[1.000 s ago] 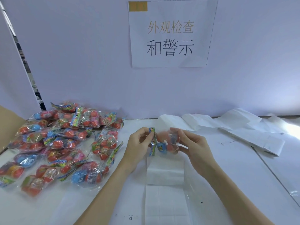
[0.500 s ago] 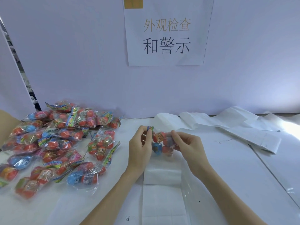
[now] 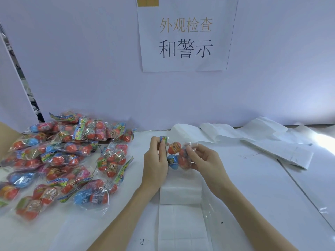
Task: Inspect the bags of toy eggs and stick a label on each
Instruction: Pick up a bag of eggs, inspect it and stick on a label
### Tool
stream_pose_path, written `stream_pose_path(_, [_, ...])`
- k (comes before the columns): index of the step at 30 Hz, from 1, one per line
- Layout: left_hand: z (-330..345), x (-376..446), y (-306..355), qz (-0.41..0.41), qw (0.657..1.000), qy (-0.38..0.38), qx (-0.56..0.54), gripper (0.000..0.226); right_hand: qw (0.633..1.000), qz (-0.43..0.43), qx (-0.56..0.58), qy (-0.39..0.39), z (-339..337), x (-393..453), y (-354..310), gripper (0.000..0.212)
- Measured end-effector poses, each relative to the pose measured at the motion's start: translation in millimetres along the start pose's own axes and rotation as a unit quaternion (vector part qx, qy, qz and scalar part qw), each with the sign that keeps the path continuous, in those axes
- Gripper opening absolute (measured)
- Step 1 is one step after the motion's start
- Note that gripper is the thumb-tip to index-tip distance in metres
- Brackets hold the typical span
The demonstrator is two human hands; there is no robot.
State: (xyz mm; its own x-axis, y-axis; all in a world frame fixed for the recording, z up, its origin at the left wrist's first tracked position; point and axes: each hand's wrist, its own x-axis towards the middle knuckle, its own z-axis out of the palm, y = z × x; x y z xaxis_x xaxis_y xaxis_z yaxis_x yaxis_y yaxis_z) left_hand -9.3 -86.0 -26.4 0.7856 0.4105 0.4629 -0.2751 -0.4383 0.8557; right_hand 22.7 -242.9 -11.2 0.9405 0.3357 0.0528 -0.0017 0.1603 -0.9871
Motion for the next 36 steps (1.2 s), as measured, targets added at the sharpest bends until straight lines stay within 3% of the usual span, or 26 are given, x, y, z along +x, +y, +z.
stream_pose_path(5, [-5,2,2,-0.055,0.996,-0.031,-0.056,0.037,1.0,0.003,-0.015,0.013,-5,0,-3,0.015])
stream_pose_path(12, [-4,3,-1,-0.062,0.997,-0.016,-0.048,0.026,1.0,-0.005,0.008,0.025,-1,1,-5,0.026])
stream_pose_path(16, [-5,4,-5,-0.121,0.983,-0.025,-0.135,0.027,1.0,-0.002,-0.026,0.001,-5,1,-5,0.026])
stream_pose_path(20, [-3,4,-1,-0.128,0.969,-0.07,-0.199,0.025,0.999,-0.013,-0.037,-0.014,-11,0,-9,0.018])
stream_pose_path(23, [-6,5,-4,-0.09,0.979,-0.093,-0.159,0.019,0.998,-0.014,-0.057,-0.035,-11,-1,-9,0.03])
stream_pose_path(26, [-8,6,-9,-0.092,0.979,-0.074,-0.166,0.015,0.99,-0.041,-0.137,-0.008,-9,0,-6,0.048])
stream_pose_path(29, [-11,7,-11,-0.113,0.971,-0.083,-0.193,0.014,0.983,-0.054,-0.176,0.022,-9,0,-4,0.041])
stream_pose_path(36, [-10,12,-10,-0.167,0.932,-0.047,-0.318,0.013,0.999,-0.013,-0.051,0.001,-1,2,1,0.035])
